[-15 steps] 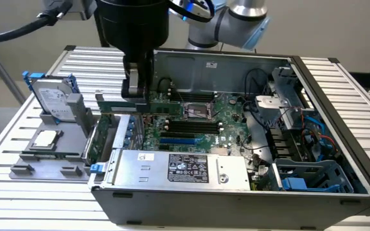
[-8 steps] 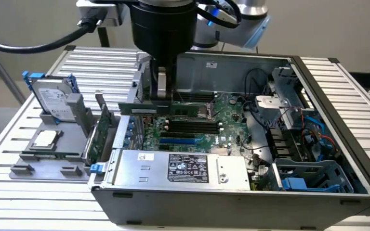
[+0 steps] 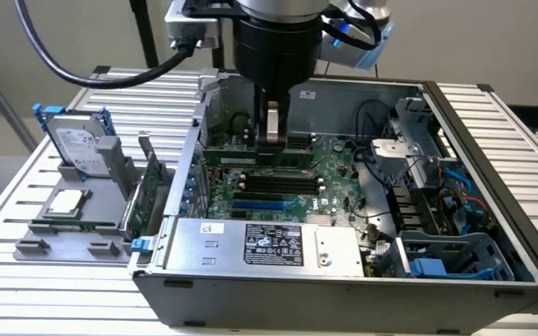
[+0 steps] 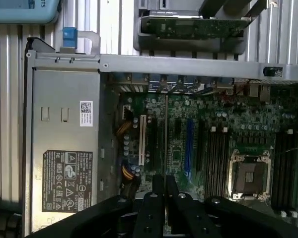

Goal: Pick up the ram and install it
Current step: 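Pick up the ram and move it above insertion slot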

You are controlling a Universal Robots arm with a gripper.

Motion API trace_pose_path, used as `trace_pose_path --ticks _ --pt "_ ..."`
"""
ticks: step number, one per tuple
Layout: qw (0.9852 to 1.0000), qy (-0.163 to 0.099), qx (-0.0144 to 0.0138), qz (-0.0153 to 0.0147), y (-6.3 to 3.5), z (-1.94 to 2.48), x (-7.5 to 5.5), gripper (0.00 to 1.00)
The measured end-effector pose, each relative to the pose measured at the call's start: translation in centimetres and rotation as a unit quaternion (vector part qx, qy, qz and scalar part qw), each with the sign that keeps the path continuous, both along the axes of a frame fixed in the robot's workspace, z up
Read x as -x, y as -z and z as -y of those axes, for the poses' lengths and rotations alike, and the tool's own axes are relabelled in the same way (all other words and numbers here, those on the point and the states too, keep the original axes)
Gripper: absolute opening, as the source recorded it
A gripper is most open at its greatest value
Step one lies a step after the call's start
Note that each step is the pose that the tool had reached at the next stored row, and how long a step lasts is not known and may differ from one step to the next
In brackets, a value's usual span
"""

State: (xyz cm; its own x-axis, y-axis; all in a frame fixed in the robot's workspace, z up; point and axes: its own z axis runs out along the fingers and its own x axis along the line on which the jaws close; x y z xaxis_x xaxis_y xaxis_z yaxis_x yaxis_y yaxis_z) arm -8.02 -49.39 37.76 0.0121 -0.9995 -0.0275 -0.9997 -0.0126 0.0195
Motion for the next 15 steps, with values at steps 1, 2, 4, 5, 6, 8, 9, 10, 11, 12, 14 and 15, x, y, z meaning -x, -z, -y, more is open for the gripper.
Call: trace_pose_path --ticks 1,2,4,5,6,8,9,10,11,12,14,15 --pt "1.0 0.0 0.0 0.0 0.19 -0.3 -0.4 0.0" --pt "1.0 0.0 0.0 0.0 0.36 -0.63 -0.7 0.0" --pt "1.0 0.0 0.0 0.0 0.61 -1.42 -1.0 0.0" --pt "1.0 0.0 0.0 0.0 0.71 -1.85 -1.2 0.0" --pt "1.0 0.0 0.0 0.0 0.81 -2.3 -1.2 0.0" --pt "1.0 0.0 -0.0001 0.0001 1.03 -3.19 -1.3 0.0" --pt "1.0 0.0 0.0 0.0 1.14 -3.64 -1.3 0.0" --pt "1.0 0.0 0.0 0.0 1.29 -4.11 -1.4 0.0" --pt "1.0 0.0 0.0 0.0 1.41 -4.55 -1.4 0.0" --pt "1.0 0.0 0.0 0.0 1.55 -5.03 -1.4 0.0" --pt "1.0 0.0 0.0 0.0 1.83 -5.93 -1.5 0.0" --pt "1.0 0.0 0.0 0.0 1.97 -6.38 -1.5 0.0"
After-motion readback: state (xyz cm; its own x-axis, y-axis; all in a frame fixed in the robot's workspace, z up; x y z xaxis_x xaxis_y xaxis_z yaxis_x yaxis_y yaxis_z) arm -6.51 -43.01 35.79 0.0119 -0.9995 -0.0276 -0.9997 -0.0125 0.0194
